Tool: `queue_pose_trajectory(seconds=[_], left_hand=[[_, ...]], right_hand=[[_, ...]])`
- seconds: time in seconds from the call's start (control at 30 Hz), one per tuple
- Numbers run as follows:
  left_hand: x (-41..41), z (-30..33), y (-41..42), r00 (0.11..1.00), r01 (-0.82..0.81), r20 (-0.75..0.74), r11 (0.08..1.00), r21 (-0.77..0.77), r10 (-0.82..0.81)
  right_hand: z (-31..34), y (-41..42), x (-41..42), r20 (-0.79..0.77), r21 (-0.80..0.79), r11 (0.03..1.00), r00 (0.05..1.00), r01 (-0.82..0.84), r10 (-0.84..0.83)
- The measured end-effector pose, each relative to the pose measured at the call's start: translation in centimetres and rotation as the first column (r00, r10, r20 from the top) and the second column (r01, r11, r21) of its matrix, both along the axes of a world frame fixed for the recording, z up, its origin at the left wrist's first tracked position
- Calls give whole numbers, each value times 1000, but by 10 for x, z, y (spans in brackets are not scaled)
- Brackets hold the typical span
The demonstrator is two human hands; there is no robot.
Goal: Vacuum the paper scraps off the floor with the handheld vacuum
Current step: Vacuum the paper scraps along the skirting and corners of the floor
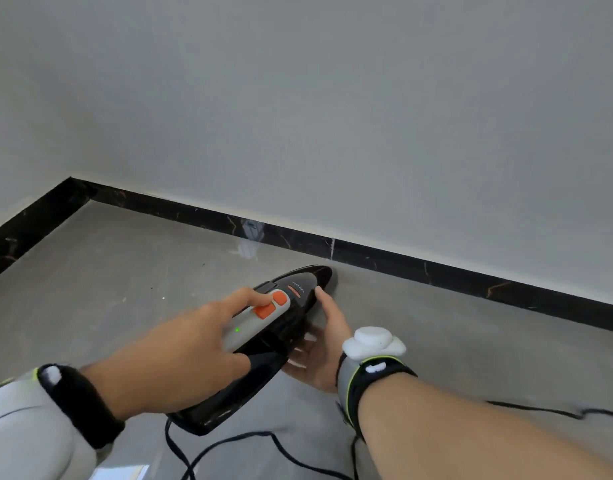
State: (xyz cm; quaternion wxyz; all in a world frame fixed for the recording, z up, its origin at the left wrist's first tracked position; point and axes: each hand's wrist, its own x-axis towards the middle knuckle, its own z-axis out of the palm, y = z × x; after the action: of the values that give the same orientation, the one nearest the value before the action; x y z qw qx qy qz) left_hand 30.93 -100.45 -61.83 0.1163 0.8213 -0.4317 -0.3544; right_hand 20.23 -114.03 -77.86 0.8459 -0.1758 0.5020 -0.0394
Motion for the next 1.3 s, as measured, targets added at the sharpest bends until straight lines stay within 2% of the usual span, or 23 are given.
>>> queue_pose_trajectory(seconds=[0.2, 0.33, 0.4, 0.57, 0.67, 0.97, 1.3], left_hand=[[-20, -9, -31, 998, 52, -24, 998, -35, -53], [-36, -14, -60, 981, 190, 39, 981, -47, -188], [-42, -16, -72, 973, 233, 17, 971, -53, -232], [-57, -17, -95, 953, 296, -46, 953, -64, -299], [-67, -14, -105, 939, 342, -28, 938, -62, -344], [-89, -8, -121, 910, 414, 32, 910, -25, -414], [-144, -17, -144, 863, 504, 79, 861, -60, -500]], right_hand=[[7, -38, -53, -80, -113, 991, 995, -65, 56], [15, -62, -91, -123, -169, 983, 991, -70, 49], [26, -69, -105, -151, -198, 978, 988, -71, 42], [37, -81, -133, -203, -216, 973, 979, -79, 35], [39, -89, -147, -251, -219, 970, 967, -103, 46], [48, -128, -184, -377, -277, 898, 898, -342, 226], [62, -153, -242, -540, -280, 784, 766, -554, 348]])
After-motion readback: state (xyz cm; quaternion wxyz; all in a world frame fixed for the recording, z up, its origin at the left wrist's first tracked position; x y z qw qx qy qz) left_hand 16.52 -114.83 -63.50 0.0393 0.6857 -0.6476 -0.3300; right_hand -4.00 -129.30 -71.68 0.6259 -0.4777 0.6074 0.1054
